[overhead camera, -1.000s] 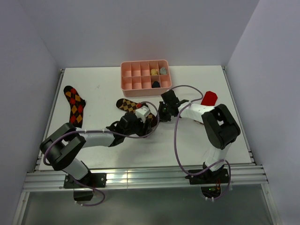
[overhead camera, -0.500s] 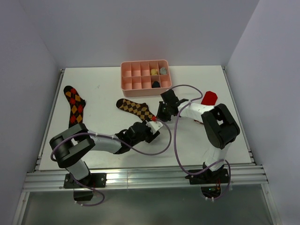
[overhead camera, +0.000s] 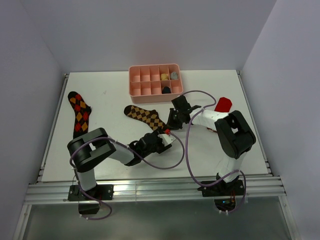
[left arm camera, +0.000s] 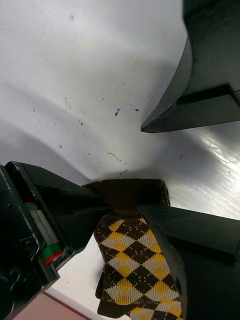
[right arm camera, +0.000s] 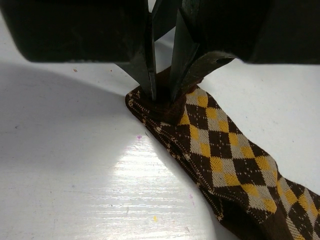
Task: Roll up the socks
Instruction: Roll the sock at the center of the board.
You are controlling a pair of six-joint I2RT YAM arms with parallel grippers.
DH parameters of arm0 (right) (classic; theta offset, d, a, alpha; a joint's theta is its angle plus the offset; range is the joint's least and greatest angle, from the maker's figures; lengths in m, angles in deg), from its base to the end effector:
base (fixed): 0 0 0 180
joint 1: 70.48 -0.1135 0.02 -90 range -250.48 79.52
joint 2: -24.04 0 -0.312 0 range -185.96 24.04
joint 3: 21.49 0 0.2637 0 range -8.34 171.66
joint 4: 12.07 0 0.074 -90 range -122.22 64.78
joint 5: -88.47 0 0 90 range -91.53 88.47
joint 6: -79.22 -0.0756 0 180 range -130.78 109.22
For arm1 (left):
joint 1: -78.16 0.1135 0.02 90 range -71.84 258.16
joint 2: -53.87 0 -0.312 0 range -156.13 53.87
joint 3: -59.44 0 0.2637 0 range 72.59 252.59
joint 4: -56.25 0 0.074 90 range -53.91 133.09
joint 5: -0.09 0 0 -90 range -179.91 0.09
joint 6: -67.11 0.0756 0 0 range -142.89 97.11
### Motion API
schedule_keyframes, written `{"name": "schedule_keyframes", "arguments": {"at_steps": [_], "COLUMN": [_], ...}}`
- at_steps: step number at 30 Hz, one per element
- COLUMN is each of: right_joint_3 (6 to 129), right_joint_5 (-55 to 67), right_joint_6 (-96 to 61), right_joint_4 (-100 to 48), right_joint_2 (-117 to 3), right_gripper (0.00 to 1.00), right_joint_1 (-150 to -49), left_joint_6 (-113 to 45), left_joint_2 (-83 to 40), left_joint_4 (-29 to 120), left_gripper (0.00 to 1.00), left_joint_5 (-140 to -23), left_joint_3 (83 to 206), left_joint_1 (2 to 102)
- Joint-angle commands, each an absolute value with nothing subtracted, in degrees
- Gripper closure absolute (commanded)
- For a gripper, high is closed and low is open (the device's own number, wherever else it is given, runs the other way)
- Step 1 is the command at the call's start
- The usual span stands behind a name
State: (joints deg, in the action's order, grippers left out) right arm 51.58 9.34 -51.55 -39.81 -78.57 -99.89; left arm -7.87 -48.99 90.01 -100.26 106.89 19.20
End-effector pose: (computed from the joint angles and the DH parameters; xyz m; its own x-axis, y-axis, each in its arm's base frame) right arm 0.3394 0.2077 0.1632 -0.9280 0.2131 -0.3058 0.0461 0.8798 0.4731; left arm 0.2061 -0.3161 0.1458 0.0124 0.4738 -0.8805 0.7802 0.5462 0.3049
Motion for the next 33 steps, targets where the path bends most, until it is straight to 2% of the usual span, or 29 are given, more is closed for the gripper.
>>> {"name": "schedule_keyframes", "arguments": {"at_steps": [1, 9, 22, 33], "right_joint_3": [51.16, 50.02, 49.58, 50.63], "right_joint_5": [8.75, 11.12, 13.05, 12.97], "right_joint_6": [-50.15, -50.06, -49.8, -49.71], "right_joint_4": [-42.45, -41.13, -40.87, -41.75], "right_joint_2": [-78.44, -77.39, -77.12, -76.24], "right_gripper": [0.76, 0.76, 0.76, 0.76], "right_joint_1": [-100.27, -100.27, -100.27, -100.19], "left_joint_6": [-6.28, -3.91, -3.99, -10.41], "left_joint_2": [-50.8, -51.77, -53.97, -51.24], "left_joint_4": [95.03, 98.11, 92.94, 84.41], "left_gripper": [0.36, 0.36, 0.39, 0.58], "left_joint_5": [-101.33, -105.46, -106.52, -106.96], "left_joint_3": [106.87, 107.13, 109.77, 110.21], "left_joint_1": [18.92, 19.01, 19.36, 19.45]}}
